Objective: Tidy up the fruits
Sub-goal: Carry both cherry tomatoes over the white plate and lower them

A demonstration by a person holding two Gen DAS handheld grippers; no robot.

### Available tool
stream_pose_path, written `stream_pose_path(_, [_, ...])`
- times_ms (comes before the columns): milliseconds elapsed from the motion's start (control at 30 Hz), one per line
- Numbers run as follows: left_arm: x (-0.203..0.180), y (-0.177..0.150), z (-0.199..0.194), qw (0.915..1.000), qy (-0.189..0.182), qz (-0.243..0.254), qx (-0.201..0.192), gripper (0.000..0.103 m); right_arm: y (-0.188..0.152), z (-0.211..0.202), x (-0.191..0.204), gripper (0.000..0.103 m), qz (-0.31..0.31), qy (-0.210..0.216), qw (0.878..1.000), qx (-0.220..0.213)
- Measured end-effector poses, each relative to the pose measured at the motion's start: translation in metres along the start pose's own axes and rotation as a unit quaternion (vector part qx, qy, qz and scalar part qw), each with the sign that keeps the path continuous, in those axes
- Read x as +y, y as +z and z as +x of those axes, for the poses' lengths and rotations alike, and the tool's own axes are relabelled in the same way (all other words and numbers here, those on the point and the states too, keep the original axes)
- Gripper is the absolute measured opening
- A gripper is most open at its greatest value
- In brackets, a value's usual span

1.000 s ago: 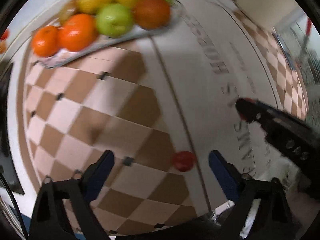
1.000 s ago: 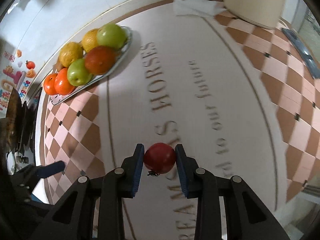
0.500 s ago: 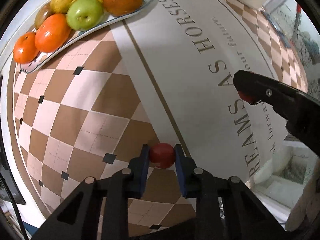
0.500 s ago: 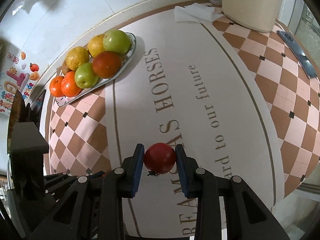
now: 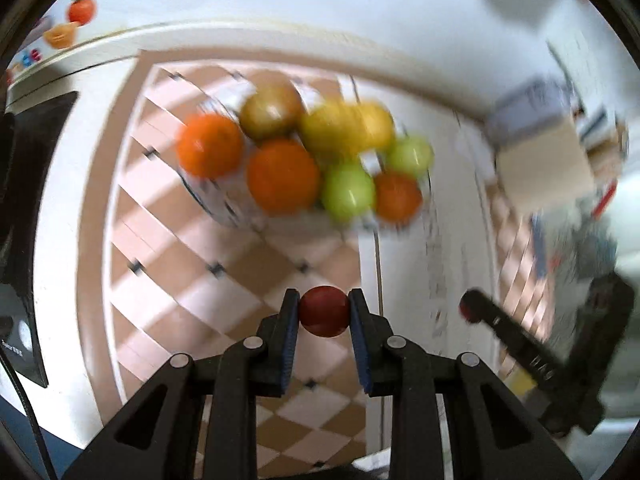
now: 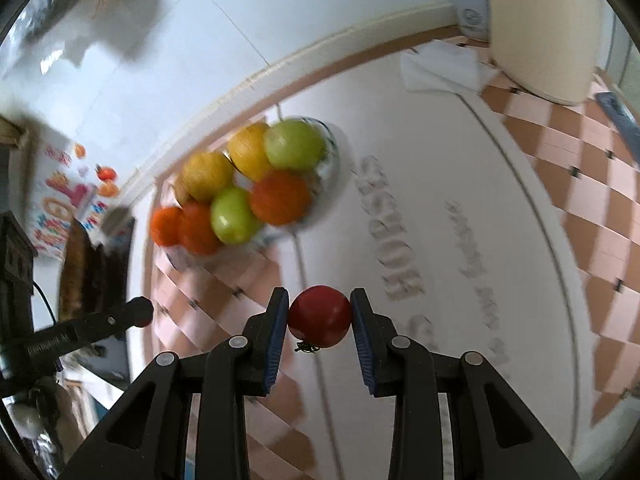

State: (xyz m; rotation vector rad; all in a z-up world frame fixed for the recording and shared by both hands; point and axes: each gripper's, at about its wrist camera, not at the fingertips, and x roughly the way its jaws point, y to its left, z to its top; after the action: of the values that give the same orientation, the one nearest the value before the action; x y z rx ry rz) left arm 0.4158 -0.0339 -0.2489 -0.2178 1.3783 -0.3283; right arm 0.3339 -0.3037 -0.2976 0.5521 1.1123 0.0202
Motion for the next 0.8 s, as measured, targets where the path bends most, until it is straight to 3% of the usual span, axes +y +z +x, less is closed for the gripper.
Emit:
stream_pose_path(167, [0.026,0.039,0.002,0.9989,0.005,-0.04,-0.022,0.022,0.026,0.03,0.034,0.034,-0.019,0.031,0.999,0.006])
stream_pose_path(333, [0.047,0.056,0.025,0.9973,0.005,-0.072,-0.014,0.022,0.033,0.068,0.069,0.034,-0.069,0.017,0.997,0.01])
stream_pose_path(400, [0.055,0.059,0.031,0.9965,-0.002,-0.083,-0.009,0.022,0.03,0.081,0.08,0.034,-0.092,0.006,0.996,0.015])
stream_pose_path(567, [0.073,0.06,0.051,0.9929,-0.031,-0.115,0.01,0.022,0.018,0.095,0.11,0.034,-0.14,0.033,0.989,0.02])
stream_pose_path(800, [0.086,0.059,0.062,0.9883,-0.047,-0.144,0.019,0.022,0.01,0.121,0.129,0.034,-0.167,0.048,0.985,0.019])
